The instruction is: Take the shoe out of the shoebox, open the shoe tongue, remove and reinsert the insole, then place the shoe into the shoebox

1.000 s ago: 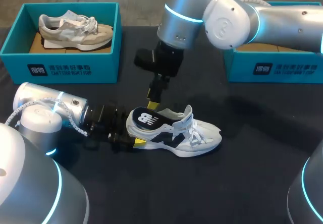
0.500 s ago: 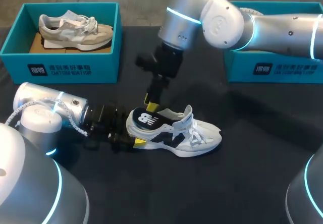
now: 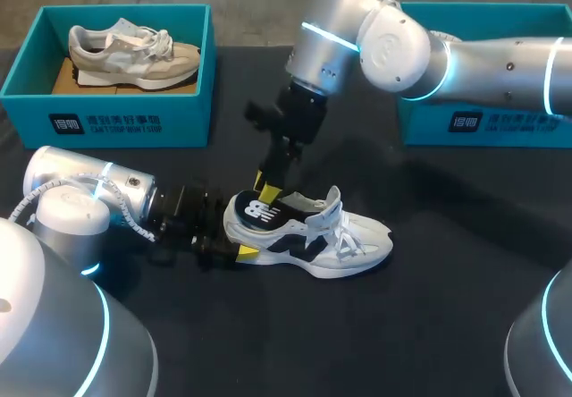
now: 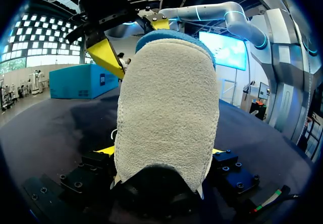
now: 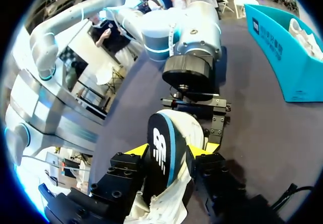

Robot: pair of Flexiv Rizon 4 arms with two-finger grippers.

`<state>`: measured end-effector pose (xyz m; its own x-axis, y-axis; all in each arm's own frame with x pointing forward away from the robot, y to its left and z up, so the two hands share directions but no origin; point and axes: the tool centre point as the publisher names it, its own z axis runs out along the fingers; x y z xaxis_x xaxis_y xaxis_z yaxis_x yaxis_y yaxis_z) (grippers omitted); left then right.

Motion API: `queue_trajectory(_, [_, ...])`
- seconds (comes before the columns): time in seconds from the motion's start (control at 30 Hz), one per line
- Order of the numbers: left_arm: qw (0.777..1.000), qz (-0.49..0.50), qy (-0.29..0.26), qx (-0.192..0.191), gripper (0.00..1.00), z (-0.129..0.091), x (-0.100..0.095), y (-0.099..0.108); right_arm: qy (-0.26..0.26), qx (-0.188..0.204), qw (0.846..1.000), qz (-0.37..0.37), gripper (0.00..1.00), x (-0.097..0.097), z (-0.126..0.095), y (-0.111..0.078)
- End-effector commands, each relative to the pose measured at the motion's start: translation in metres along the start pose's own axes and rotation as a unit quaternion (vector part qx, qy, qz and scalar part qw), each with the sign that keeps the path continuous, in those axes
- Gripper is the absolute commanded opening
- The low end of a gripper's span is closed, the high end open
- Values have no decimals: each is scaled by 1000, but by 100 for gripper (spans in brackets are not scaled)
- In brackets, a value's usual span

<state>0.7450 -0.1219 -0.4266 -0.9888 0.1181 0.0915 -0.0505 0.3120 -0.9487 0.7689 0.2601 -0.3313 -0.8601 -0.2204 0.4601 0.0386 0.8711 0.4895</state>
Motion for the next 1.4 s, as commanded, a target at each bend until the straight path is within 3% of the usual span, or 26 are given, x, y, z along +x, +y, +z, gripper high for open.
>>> queue_trajectory(0.03, [1000,0,-1,-1,0,1,-1,2,6,-5,1000,-2,43,-5,7,-2])
queue_trajectory(0.17, [1000,0,-1,-1,0,1,-1,2,3,1,1000,1,34,-2,8,-2])
queue_trajectory(0.33, [1000,0,-1,-1,0,1,-1,2,5,1,1000,1,30,1,8,-5])
queue_trajectory(1.4, [1000,0,-1,-1,0,1,-1,2,33,-3,999,3,25,2,22,-22])
